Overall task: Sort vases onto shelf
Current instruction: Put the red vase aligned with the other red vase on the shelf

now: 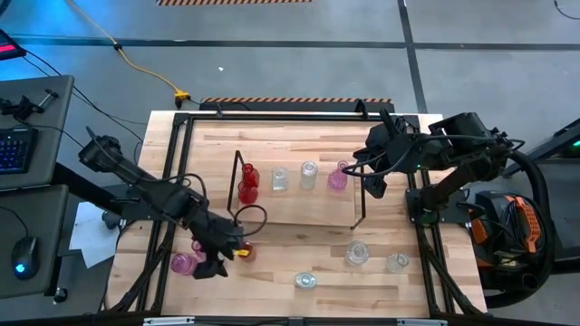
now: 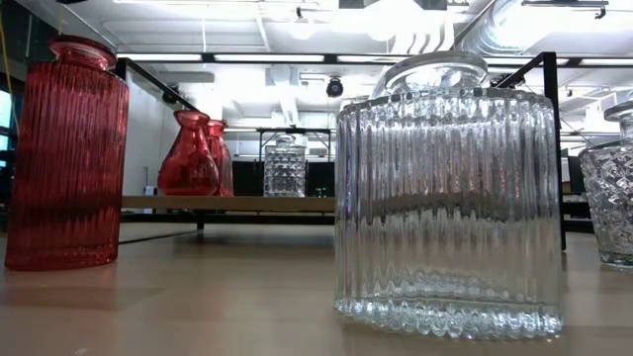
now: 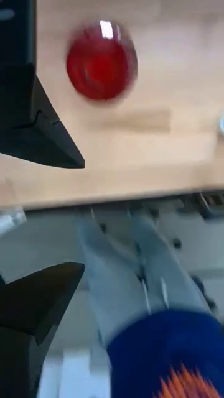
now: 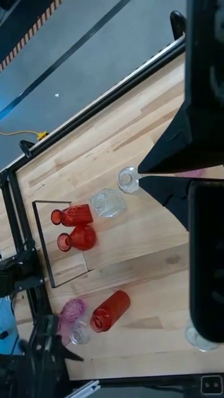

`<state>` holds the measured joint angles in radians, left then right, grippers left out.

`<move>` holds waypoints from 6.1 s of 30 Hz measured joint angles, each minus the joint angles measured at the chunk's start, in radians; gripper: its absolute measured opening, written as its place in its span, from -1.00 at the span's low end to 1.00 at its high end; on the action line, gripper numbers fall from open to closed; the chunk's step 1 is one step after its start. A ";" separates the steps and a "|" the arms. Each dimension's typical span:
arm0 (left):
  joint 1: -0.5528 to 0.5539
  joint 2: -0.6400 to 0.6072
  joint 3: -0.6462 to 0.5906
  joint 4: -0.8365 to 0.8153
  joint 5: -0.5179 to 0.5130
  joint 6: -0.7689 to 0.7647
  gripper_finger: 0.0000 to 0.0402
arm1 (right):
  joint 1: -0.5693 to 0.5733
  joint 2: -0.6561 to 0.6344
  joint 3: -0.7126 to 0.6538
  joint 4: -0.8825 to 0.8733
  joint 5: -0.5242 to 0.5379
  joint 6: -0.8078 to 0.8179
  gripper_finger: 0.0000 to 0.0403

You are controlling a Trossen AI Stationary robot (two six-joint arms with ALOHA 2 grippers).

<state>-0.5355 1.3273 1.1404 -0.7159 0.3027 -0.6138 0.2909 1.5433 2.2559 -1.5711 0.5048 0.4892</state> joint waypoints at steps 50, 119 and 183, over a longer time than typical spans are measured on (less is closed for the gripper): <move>0.008 0.153 0.020 -0.149 -0.218 0.302 0.24 | 0.000 0.000 0.000 0.000 -0.076 -0.008 -1.00; 0.005 0.215 0.085 -0.214 -0.335 0.334 -0.85 | 0.000 0.000 0.000 0.000 -0.082 -0.026 -1.00; 0.255 0.211 0.301 -0.565 -0.469 0.530 -0.86 | 0.000 0.000 0.000 0.000 -0.082 -0.060 -1.00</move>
<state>-0.2806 1.5383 1.4418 -1.2808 -0.1665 -0.0837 0.2905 1.5433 2.2557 -1.5711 0.4227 0.4290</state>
